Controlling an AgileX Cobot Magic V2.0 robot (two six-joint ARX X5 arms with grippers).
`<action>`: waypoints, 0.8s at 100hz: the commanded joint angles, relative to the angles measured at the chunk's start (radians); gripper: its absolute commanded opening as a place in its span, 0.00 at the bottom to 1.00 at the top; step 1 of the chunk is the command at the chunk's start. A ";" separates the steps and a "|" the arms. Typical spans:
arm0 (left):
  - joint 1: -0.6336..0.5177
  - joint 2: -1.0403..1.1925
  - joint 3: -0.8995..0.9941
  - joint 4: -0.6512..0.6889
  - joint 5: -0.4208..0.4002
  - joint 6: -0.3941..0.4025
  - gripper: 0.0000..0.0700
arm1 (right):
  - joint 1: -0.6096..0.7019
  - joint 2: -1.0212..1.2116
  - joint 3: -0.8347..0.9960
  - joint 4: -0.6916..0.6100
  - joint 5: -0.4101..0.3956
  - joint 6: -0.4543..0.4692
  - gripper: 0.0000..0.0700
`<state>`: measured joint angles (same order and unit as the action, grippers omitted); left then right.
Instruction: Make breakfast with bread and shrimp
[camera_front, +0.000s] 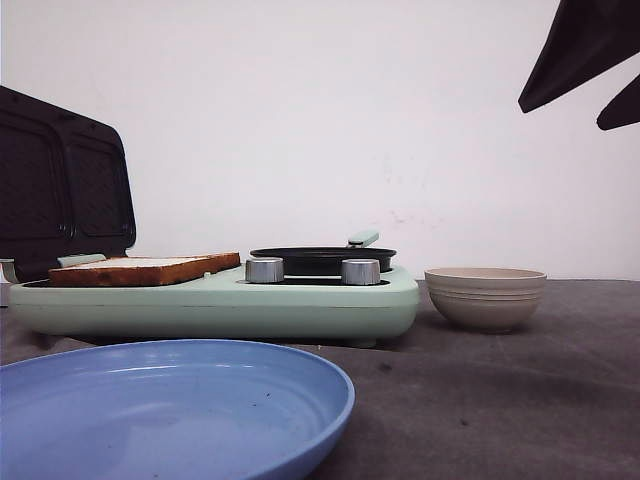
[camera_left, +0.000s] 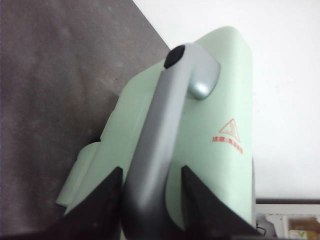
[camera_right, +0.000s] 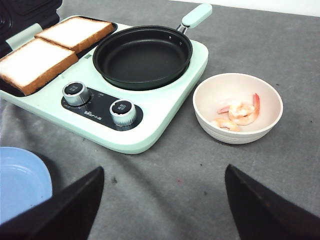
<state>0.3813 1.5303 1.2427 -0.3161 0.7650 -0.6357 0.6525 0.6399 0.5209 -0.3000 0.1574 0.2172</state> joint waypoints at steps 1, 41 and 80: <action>-0.003 0.016 0.011 -0.001 0.003 0.048 0.01 | 0.006 0.005 0.004 0.008 0.000 0.004 0.67; -0.029 0.016 0.011 -0.003 0.003 0.086 0.01 | 0.006 0.005 0.004 0.008 0.000 0.008 0.67; -0.145 0.016 0.011 -0.009 0.002 0.150 0.01 | 0.006 0.005 0.004 0.008 0.000 0.011 0.67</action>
<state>0.2550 1.5154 1.2522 -0.3084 0.7841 -0.5591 0.6525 0.6403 0.5209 -0.3000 0.1574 0.2176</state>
